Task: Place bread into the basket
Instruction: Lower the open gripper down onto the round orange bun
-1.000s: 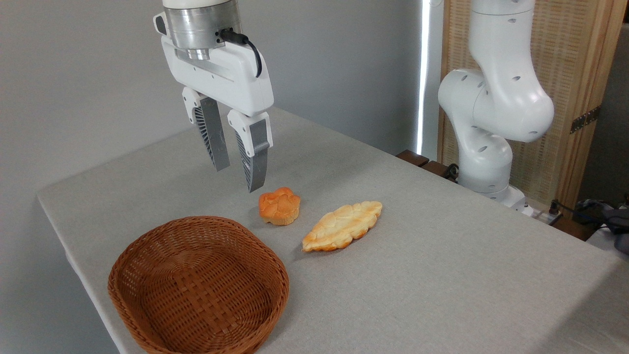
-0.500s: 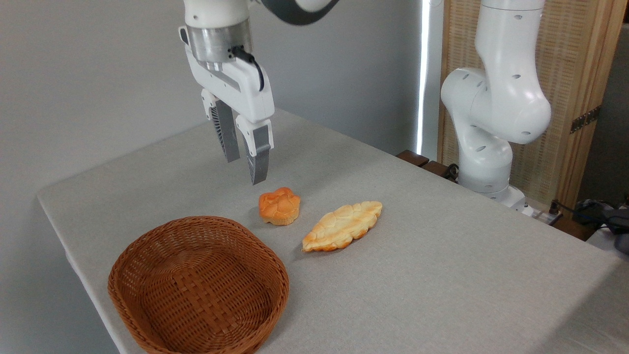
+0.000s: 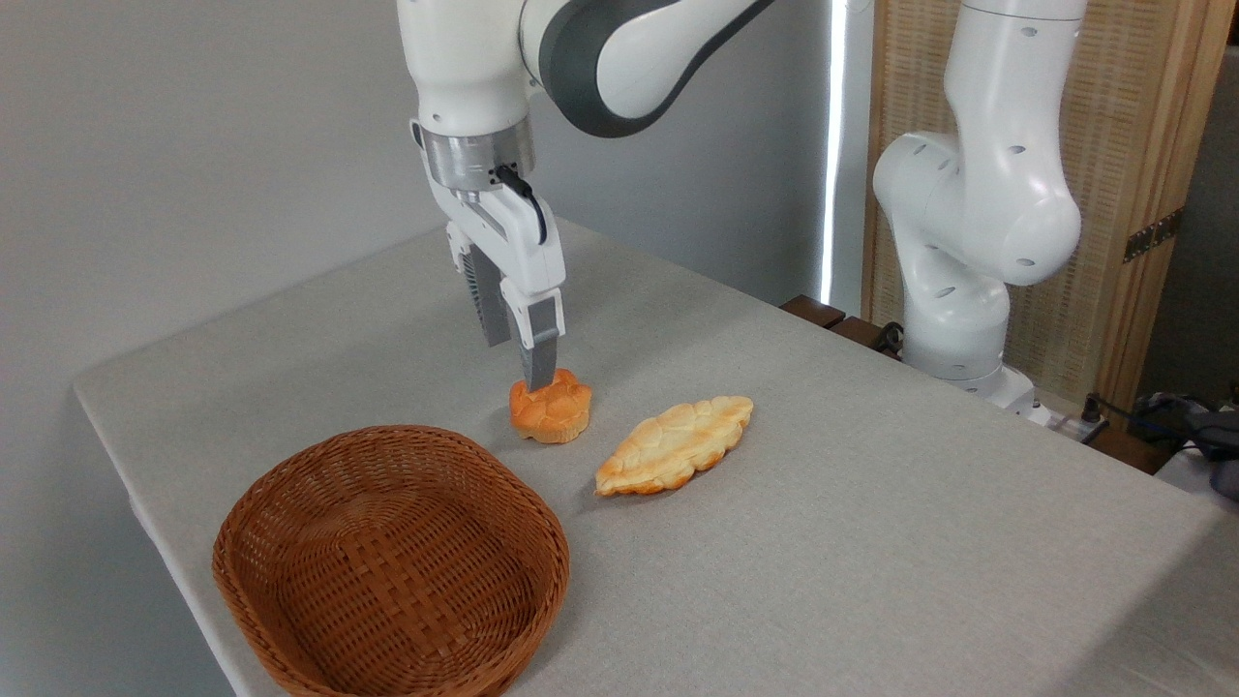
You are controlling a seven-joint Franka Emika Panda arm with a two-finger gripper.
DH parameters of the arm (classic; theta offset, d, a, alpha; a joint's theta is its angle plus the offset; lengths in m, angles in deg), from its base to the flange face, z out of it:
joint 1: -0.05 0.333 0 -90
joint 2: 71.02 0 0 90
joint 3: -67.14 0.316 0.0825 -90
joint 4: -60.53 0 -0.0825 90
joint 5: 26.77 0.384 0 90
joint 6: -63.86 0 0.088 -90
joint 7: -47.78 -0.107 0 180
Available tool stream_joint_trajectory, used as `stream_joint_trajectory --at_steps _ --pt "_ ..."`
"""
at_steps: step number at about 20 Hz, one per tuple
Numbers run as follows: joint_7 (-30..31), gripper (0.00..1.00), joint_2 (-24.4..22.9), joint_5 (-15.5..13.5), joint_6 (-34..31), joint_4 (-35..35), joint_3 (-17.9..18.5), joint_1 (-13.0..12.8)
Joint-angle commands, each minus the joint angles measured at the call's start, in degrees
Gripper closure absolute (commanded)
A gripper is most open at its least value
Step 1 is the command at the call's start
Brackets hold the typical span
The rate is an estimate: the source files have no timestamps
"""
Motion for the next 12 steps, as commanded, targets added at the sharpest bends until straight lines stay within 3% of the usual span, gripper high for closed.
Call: stream_joint_trajectory --at_steps 1,12 --pt "-0.94 0.00 -1.54 -0.42 1.46 2.75 -0.19 -0.52" --pt "-2.44 0.00 -1.01 -0.16 4.80 6.53 -1.07 -0.78"
